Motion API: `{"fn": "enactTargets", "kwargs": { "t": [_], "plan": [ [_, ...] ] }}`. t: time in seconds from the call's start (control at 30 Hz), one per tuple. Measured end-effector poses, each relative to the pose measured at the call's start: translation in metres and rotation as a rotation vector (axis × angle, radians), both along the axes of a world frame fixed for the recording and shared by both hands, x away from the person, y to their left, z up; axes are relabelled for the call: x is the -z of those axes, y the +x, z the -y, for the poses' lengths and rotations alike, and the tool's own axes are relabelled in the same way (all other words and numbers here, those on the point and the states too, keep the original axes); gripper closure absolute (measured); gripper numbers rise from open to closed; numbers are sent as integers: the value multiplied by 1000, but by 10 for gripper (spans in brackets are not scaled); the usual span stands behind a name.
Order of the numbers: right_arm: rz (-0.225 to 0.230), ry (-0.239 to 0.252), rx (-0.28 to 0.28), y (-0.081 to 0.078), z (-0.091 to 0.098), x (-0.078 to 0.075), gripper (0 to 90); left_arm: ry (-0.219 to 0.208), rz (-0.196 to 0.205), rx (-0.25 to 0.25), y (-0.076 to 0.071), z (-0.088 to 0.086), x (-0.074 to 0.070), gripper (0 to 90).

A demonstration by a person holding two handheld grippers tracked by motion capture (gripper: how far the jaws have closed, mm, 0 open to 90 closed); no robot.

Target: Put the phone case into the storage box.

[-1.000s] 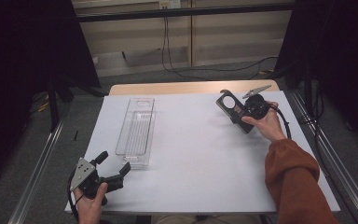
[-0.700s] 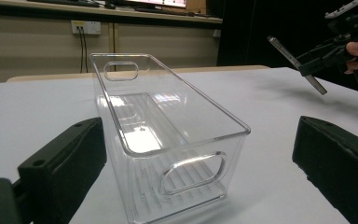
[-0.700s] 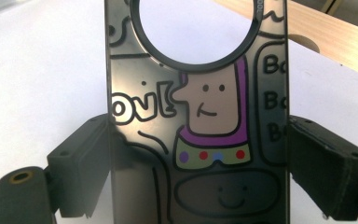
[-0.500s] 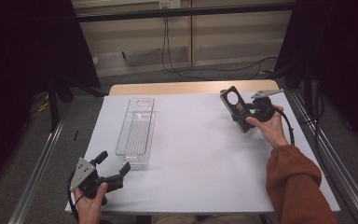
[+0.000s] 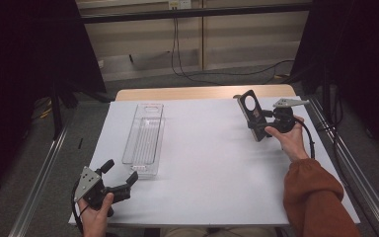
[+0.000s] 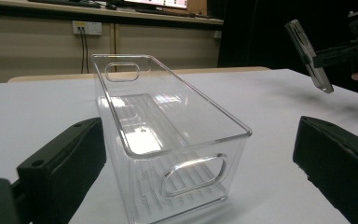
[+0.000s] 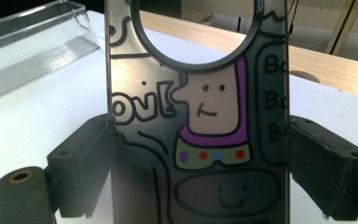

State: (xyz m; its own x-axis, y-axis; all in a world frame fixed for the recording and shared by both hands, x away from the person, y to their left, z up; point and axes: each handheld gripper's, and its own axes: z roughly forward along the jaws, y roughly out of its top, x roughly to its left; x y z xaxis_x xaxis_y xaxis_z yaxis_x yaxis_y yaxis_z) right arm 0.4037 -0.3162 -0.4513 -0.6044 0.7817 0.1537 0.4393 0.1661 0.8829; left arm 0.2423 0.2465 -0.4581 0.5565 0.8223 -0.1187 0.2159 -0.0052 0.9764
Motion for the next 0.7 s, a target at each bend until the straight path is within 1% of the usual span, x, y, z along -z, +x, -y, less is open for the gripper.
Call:
{"fn": "enactTargets", "kwargs": {
  "t": [0.17, 0.2, 0.23, 0.27, 0.3, 0.33, 0.4, 0.43, 0.47, 0.5, 0.53, 0.57, 0.6, 0.63, 0.67, 0.7],
  "plan": [
    [12, 3, -10, -7, 1, -1, 121, -3, 7, -7, 0, -1, -1, 26],
    [16, 12, -17, -10, 2, -1, 121, -11, 6, -2, 0, -1, -1, 26],
    [16, 12, -17, -10, 2, -1, 121, -8, 9, -5, 0, -2, -1, 26],
    [25, 12, -19, -12, 3, -2, 121, -8, 9, -6, 0, -2, -1, 26],
    [23, 20, -26, -13, 3, -3, 121, -7, 9, -5, 0, -2, -1, 26],
    [29, 8, -33, -17, 3, -3, 121, -5, 9, -2, 0, -2, -2, 26],
    [23, 5, -37, -19, 3, -3, 121, -5, 14, 4, -1, -1, -2, 26],
    [30, 5, -45, -21, 3, -2, 121, 5, 14, -1, 0, -1, -2, 26],
    [27, 2, -52, -25, 3, -1, 121, 24, 11, -3, -1, -1, -3, 27],
    [32, 4, -52, -27, 2, -1, 121, 27, 11, -1, 0, 0, -3, 27],
    [32, 4, -52, -27, 2, -1, 121, 22, 14, 1, 0, 1, -3, 27],
    [33, 13, -66, -32, 0, -1, 121, 41, 10, 17, 0, 1, -4, 27],
    [33, 13, -66, -32, 0, -1, 121, 41, 10, 17, 0, 1, -4, 27],
    [38, 11, -70, -35, -1, -1, 121, 27, 9, 23, 0, 3, -4, 27],
    [51, 3, -75, -37, -2, 0, 121, 33, 11, 17, 0, 3, -4, 27],
    [49, 7, -83, -42, -4, 0, 121, 35, 12, 19, 0, 2, -4, 28]
  ]
}}
